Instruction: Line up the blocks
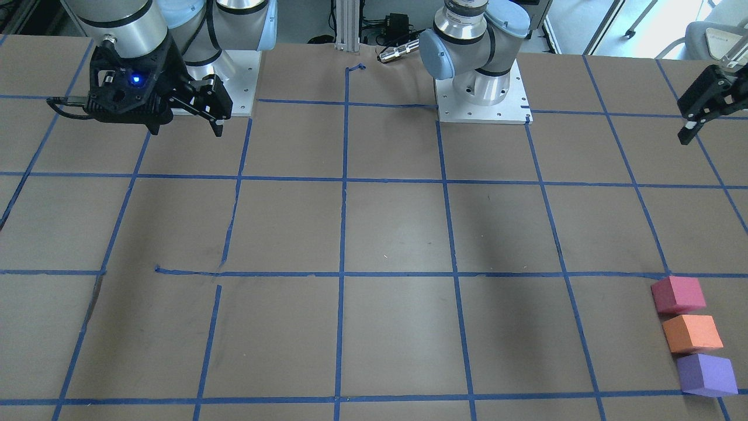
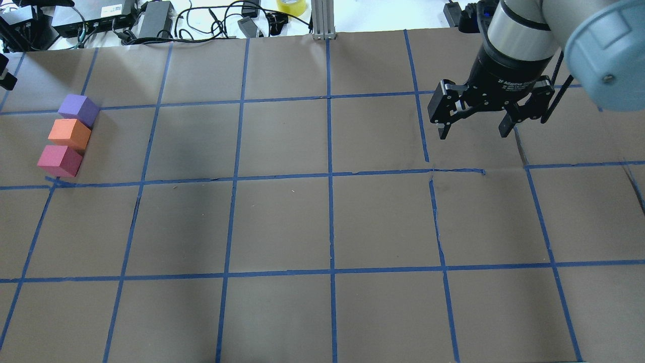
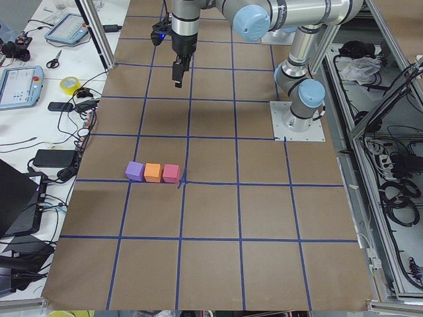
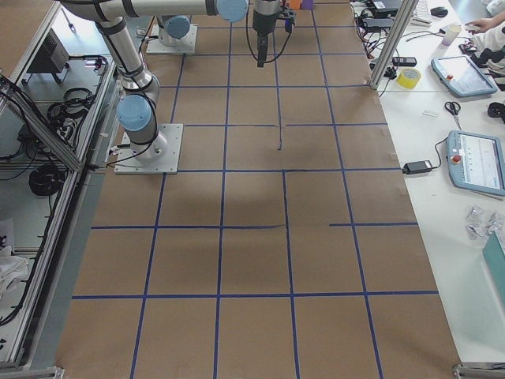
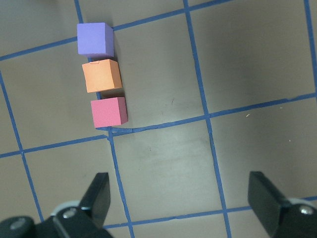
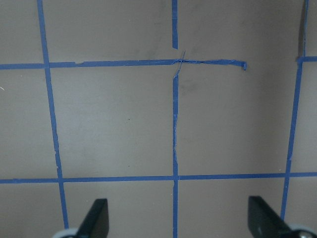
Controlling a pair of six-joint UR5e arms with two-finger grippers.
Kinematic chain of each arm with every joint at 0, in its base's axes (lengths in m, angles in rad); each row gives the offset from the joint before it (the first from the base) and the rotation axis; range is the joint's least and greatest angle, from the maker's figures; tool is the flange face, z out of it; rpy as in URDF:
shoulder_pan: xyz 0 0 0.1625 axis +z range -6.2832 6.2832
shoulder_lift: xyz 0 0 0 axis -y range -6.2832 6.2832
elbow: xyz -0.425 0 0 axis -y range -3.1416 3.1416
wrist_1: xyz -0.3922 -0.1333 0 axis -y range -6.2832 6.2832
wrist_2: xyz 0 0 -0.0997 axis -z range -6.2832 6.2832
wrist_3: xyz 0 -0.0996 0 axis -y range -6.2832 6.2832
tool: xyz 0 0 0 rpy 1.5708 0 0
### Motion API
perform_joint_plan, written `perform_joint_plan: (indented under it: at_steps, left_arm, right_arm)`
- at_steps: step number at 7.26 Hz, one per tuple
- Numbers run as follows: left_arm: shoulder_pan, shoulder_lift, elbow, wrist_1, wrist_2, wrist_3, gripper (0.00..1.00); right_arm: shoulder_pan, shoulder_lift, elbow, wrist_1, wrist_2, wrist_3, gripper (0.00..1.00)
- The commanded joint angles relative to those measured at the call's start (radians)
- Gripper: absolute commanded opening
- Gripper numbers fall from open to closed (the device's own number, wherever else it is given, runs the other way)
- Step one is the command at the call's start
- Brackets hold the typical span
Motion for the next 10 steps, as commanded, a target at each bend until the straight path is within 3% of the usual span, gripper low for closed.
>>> perform_joint_plan:
  at_steps: [1,6,8,10]
  left_arm:
    - [-0.06,0.004,0.003,0.004,-0.005,-0.157,1.0]
    - [-0.451,-0.019,-0.044,0.016,-0.002,-0.751,1.0]
    - [-0.522,-0.002,-0.127,0.08,0.001,-0.794,1.0]
    - [-0.539,0.005,-0.147,0.092,0.005,-0.772,1.0]
  right_arm:
    - [0.0,0.0,0.0,0.0,0.0,0.0,1.0]
    - [0.002,0.0,0.0,0.002,0.0,-0.002,1.0]
    - [0.0,0.0,0.0,0.002,0.0,-0.002,1.0]
    - [-0.003,0.001,-0.002,0.006,0.0,-0.015,1.0]
